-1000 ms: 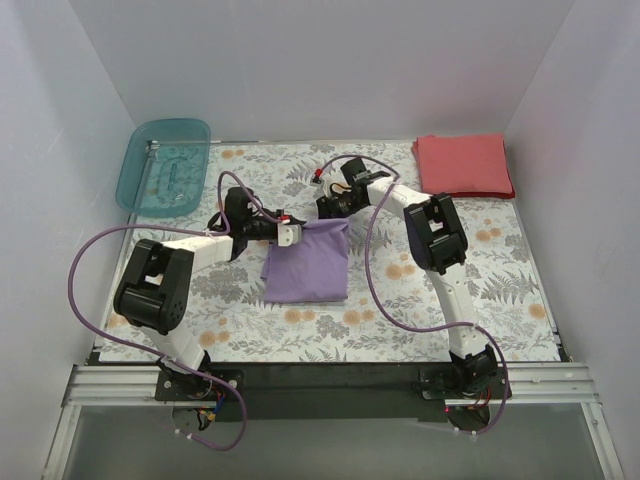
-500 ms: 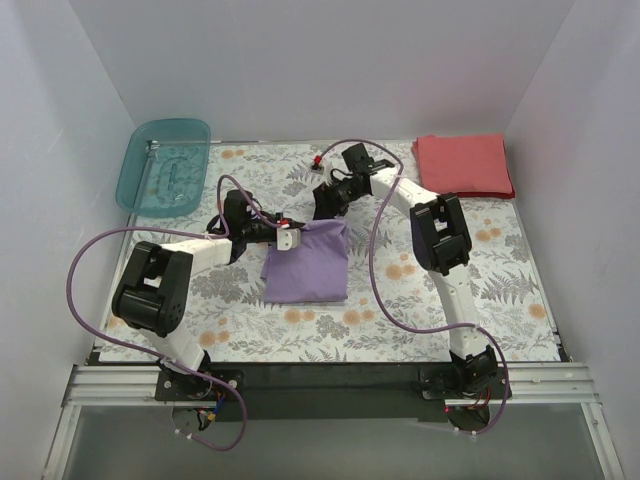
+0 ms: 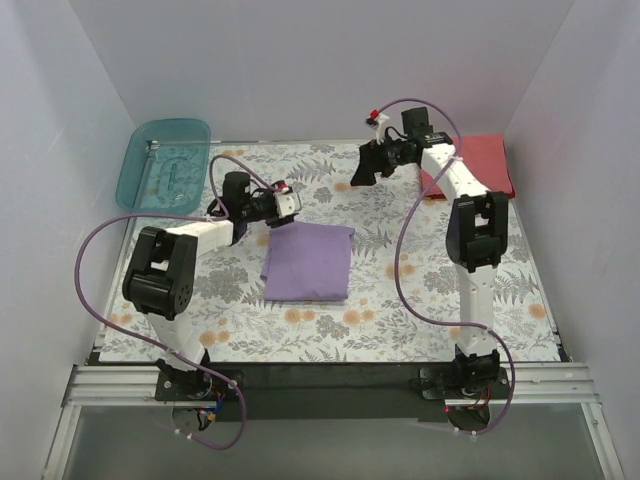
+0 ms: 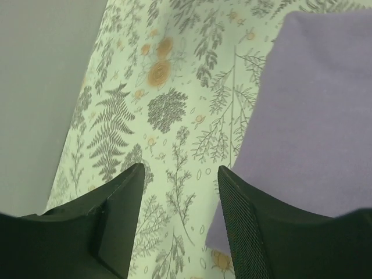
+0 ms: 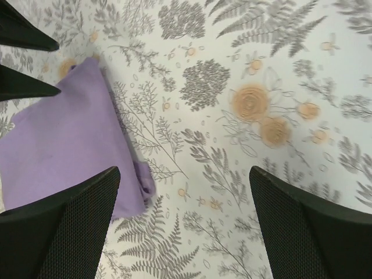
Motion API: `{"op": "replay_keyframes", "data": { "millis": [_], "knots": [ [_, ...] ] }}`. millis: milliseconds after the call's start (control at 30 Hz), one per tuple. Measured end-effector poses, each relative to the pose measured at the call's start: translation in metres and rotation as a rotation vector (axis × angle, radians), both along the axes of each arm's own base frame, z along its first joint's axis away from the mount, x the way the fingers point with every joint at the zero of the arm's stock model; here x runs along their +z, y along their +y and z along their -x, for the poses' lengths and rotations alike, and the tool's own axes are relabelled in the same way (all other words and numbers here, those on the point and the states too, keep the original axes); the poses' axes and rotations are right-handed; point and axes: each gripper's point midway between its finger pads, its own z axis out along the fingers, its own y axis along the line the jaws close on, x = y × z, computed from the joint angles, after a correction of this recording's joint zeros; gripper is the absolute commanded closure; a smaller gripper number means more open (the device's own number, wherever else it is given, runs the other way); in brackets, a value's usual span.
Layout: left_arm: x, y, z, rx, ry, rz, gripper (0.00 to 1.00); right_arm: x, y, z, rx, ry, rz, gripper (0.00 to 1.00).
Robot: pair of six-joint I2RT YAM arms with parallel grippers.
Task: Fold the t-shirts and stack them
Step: Fold the tshirt
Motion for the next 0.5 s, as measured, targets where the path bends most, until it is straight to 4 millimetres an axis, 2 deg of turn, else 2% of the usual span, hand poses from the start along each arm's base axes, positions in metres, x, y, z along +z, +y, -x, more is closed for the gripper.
{"op": "replay_keyframes", "data": {
  "millis": [67,100,200,300,400,500],
  "knots": [
    [0.013,0.007,-0.007,0.061,0.072,0.039,0.49,0.01,-0.018,-0.002,-0.032,-0.009,-0.007,0.09],
    [0.021,0.01,-0.01,0.091,0.126,0.065,0.49,0.016,-0.023,0.005,-0.036,0.001,-0.02,0.12],
    [0.053,0.012,-0.015,0.162,0.291,0.161,0.48,0.03,-0.018,0.047,-0.008,0.093,-0.096,0.13],
    [0.074,0.012,-0.007,0.239,0.474,0.264,0.48,0.029,0.0,0.088,0.043,0.176,-0.14,0.13],
    [0.067,0.014,0.003,0.32,0.662,0.321,0.48,0.008,0.015,0.12,0.068,0.267,-0.133,0.14],
    [0.047,0.015,0.002,0.399,0.82,0.334,0.47,-0.009,0.018,0.122,0.059,0.306,-0.116,0.14]
  ]
}}
